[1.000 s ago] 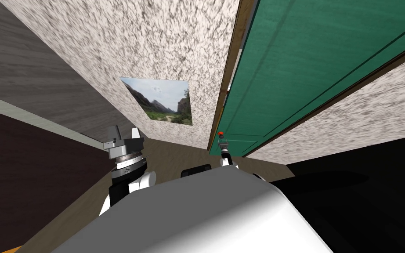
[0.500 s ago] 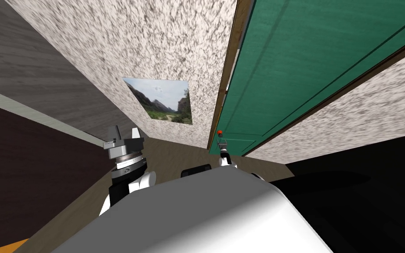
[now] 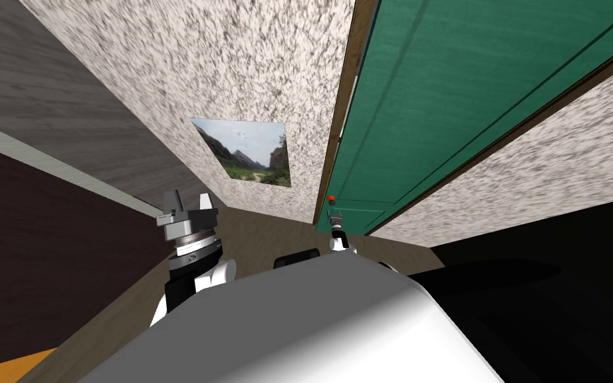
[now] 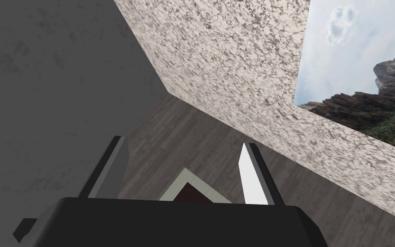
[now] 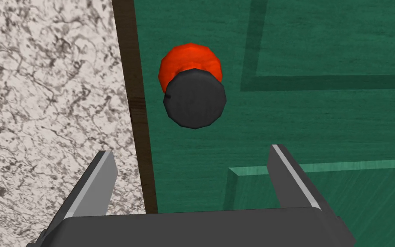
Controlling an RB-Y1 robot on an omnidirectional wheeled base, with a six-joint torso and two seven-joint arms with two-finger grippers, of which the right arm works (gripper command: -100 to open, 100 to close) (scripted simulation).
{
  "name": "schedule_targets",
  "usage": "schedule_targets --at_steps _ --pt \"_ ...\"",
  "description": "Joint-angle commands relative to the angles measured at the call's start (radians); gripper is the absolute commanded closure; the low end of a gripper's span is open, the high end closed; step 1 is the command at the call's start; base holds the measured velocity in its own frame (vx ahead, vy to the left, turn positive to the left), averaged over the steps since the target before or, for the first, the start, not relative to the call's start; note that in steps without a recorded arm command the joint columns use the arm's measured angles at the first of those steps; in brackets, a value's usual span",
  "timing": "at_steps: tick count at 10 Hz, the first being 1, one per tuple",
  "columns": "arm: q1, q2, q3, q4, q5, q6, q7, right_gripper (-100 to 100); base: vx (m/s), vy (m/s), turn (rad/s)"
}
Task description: Pull the door open
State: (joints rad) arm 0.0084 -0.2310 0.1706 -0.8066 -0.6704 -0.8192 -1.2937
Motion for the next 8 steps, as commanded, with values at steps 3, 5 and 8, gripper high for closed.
schedule_targets --at_steps 3,5,8 --pt "0.014 -0.032 -0.011 0.015 -0.011 -0.014 -0.039 -100 0.098 0.000 0.086" --pt "0.025 -0.061 -0.021 0.030 -0.020 -0.027 -0.071 -100 0.226 -0.019 0.129" --pt "0.036 -0.086 -0.030 0.042 -0.027 -0.039 -0.098 -100 0.176 -0.031 0.089"
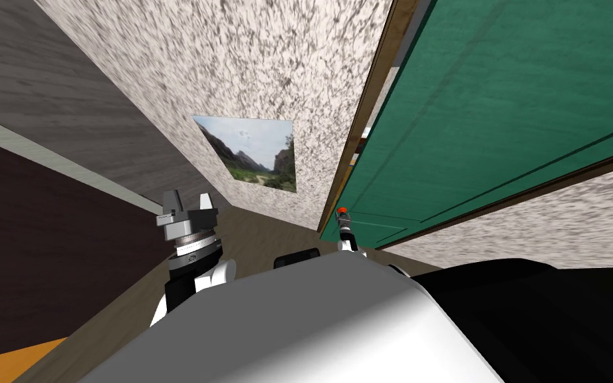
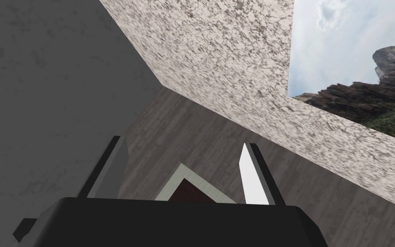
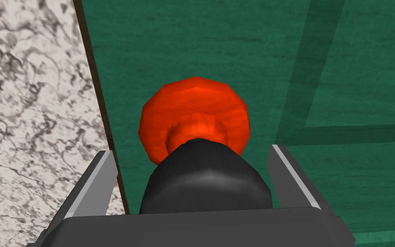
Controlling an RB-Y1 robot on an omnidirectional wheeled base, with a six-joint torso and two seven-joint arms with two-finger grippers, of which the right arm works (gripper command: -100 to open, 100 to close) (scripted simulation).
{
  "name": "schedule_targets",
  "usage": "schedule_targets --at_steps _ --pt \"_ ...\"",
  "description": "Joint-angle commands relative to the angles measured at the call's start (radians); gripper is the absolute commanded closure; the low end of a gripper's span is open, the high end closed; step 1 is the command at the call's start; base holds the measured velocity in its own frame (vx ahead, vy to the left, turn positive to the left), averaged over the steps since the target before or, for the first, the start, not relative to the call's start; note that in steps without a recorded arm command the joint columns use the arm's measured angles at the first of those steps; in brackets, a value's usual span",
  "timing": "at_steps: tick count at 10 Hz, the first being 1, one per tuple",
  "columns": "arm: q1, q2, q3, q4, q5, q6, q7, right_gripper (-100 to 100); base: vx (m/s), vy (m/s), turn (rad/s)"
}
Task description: Pull the door open
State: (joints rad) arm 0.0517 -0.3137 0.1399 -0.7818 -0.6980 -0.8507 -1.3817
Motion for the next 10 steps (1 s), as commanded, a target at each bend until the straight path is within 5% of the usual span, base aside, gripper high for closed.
schedule_targets --at_steps 1,2,7,10 --pt "0.000 0.000 0.000 0.000 0.000 0.000 0.000 -100 0.040 -0.011 0.003" --pt "0.000 0.000 0.000 0.000 0.000 0.000 0.000 100 -0.001 -0.003 -0.019" --pt "0.000 0.000 0.000 0.000 0.000 0.000 0.000 100 -0.008 0.000 0.003" --pt "0.017 -0.029 0.036 -0.007 0.013 -0.009 -0.045 100 -0.184 -0.025 0.115"
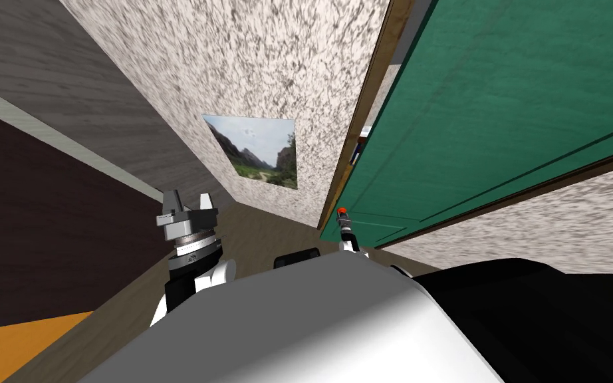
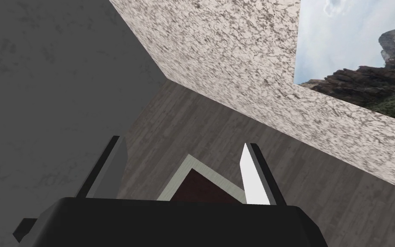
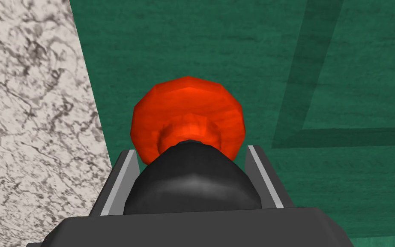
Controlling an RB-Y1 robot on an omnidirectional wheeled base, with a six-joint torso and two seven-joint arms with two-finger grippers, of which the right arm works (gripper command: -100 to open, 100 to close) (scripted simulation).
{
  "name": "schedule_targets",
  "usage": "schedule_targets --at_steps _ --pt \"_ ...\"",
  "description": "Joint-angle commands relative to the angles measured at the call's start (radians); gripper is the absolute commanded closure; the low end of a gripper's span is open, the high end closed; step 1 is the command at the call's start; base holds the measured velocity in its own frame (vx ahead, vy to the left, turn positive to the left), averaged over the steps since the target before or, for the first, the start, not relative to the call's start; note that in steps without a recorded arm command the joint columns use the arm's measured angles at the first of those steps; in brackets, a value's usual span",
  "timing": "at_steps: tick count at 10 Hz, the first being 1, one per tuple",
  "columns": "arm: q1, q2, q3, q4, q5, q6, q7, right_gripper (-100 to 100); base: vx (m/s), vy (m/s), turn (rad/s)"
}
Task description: Pull the door open
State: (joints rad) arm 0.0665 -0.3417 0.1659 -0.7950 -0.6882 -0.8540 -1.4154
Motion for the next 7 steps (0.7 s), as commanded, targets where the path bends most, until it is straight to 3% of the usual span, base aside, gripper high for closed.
schedule_targets --at_steps 1,7 --pt "0.008 -0.010 0.021 0.003 0.008 -0.009 -0.026 100 -0.218 -0.038 0.119" --pt "0.040 -0.067 0.095 -0.017 0.036 -0.031 -0.118 100 -0.207 -0.017 0.112"
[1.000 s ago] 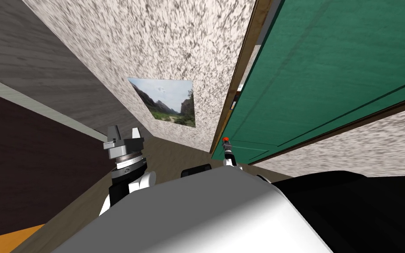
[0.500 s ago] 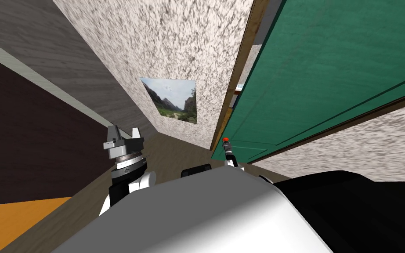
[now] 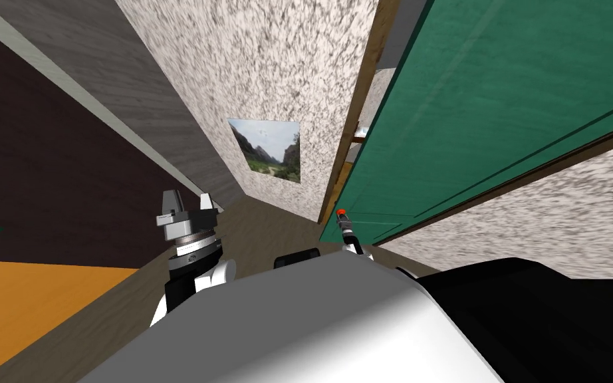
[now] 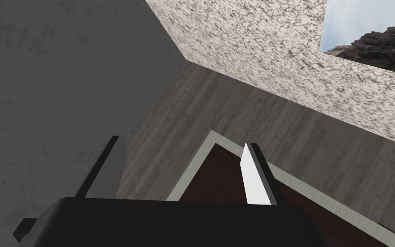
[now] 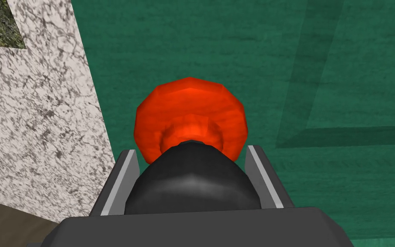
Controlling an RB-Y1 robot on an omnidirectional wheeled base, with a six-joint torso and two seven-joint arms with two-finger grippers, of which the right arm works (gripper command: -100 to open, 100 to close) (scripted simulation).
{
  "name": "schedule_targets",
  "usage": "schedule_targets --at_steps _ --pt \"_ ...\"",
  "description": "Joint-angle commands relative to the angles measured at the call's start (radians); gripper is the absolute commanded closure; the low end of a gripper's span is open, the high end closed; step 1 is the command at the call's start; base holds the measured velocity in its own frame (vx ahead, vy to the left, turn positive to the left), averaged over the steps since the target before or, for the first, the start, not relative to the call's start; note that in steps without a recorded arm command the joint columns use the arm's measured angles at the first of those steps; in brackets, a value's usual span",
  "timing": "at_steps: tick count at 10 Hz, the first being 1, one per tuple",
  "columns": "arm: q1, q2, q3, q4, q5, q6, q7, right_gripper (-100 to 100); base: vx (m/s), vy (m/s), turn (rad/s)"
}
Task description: Pull the door open
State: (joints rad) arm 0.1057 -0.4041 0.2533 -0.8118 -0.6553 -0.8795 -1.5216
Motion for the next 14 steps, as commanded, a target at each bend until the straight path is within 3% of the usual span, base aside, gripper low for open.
schedule_targets --at_steps 1,2,10,11,14 --pt "0.006 -0.013 0.019 -0.003 0.007 -0.009 -0.025 100 -0.204 -0.011 0.103" --pt "0.004 -0.009 0.011 0.000 0.004 -0.004 -0.014 100 -0.089 -0.002 0.018" --pt "0.075 -0.098 0.120 -0.024 0.057 -0.094 -0.131 100 -0.239 -0.037 0.121" --pt "0.072 -0.092 0.112 -0.023 0.054 -0.084 -0.121 100 -0.106 -0.011 0.010" --pt "0.101 -0.121 0.149 -0.013 0.069 -0.138 -0.158 100 -0.190 -0.044 0.132"
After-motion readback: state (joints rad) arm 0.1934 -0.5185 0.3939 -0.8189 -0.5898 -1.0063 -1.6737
